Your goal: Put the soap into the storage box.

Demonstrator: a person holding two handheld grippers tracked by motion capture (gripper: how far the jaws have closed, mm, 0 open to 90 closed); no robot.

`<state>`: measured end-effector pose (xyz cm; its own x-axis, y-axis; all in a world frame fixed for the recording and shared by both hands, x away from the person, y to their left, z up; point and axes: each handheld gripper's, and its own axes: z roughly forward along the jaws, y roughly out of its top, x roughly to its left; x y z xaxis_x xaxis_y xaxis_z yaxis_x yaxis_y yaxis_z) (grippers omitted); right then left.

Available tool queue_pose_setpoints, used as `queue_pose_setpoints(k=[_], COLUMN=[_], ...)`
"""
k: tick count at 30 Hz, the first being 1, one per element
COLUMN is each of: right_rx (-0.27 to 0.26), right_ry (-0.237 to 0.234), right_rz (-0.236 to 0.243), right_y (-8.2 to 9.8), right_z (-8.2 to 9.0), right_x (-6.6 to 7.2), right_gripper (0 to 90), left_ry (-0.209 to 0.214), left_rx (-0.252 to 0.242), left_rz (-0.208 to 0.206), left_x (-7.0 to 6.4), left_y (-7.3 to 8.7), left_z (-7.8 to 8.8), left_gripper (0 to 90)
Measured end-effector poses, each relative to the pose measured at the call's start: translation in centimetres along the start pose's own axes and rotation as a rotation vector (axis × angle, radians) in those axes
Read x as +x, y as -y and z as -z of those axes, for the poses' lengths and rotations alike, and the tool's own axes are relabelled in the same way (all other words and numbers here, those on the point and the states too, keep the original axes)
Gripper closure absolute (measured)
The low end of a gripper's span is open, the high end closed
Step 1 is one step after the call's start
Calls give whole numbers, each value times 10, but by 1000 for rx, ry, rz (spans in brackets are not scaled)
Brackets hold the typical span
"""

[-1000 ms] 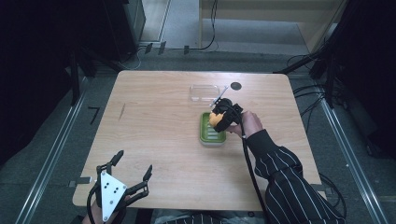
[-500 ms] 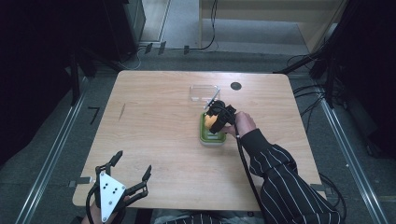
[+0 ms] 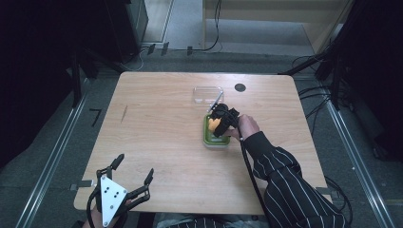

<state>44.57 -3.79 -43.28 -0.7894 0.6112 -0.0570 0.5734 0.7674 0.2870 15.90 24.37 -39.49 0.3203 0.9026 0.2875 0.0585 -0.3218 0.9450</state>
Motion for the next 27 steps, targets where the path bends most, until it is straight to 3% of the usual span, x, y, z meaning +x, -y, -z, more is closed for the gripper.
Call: queue_pose_setpoints(k=[27], right_rx=[2], right_ry=[33], right_rz=[42], right_y=[-2], right_z=[-13], right_x=[7], right_gripper=[393], left_ry=[0], left_rx=[-2], left_rz=[-2], left_x=[0], left_y=[0], left_z=[0], left_gripper=[130])
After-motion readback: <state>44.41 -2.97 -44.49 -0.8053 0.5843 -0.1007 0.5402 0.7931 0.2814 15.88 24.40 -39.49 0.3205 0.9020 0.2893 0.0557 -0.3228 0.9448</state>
